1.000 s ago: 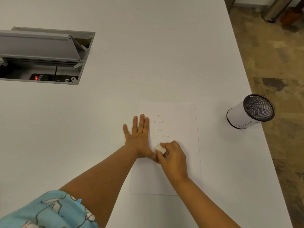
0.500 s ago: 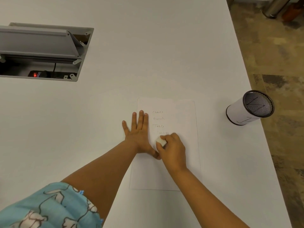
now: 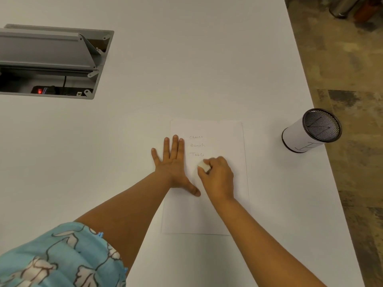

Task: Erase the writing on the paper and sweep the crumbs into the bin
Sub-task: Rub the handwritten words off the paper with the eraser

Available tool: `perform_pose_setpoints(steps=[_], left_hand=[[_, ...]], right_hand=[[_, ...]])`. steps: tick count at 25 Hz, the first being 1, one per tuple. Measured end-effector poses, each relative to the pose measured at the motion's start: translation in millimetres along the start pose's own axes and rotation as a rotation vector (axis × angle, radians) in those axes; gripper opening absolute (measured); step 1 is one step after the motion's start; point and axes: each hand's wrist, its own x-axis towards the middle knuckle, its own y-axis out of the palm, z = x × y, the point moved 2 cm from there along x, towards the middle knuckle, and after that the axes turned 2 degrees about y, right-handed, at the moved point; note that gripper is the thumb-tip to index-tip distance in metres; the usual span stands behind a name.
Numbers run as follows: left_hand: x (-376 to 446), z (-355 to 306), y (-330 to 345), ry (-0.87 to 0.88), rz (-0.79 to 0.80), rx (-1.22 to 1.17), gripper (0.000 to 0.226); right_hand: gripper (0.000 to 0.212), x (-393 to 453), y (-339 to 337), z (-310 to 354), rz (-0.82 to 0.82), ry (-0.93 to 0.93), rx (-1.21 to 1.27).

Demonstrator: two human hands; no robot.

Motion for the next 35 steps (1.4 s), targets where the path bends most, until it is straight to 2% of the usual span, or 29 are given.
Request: perform_pose_setpoints(steps=[3, 7, 13, 18, 24, 29, 35], left_hand=[[-1, -1, -1, -0.006, 0.007, 0.000, 0.162], [-1, -1, -2, -0.005, 0.015, -0.008, 0.164], [-2, -2, -6, -0.007, 0.027, -0.012, 0.164], [-2, -1, -4, -0.005, 0.023, -0.018, 0.163], [-3, -3, -7, 0.000, 0.025, -0.017, 0.164], [-3, -2, -5, -0.002, 0.026, -0.022, 0.164], [-3, -3, -6, -0.015, 0.016, -0.029, 0.165]], right_hand=[[0.021, 8, -1, 5, -0.012, 0.031, -0.002], [0.023, -36, -5, -14, -0.023, -0.006, 0.060], [0.020, 14, -6, 5, -0.041, 0.041, 0.027], [0.020, -33, -6, -18, -0.058, 0.027, 0.049], [0.019, 17, -8, 3, -0.059, 0.071, 0.018], [0.018, -29, -10, -21, -0.063, 0.043, 0.038], [0.016, 16, -13, -2, -0.061, 0.061, 0.006]])
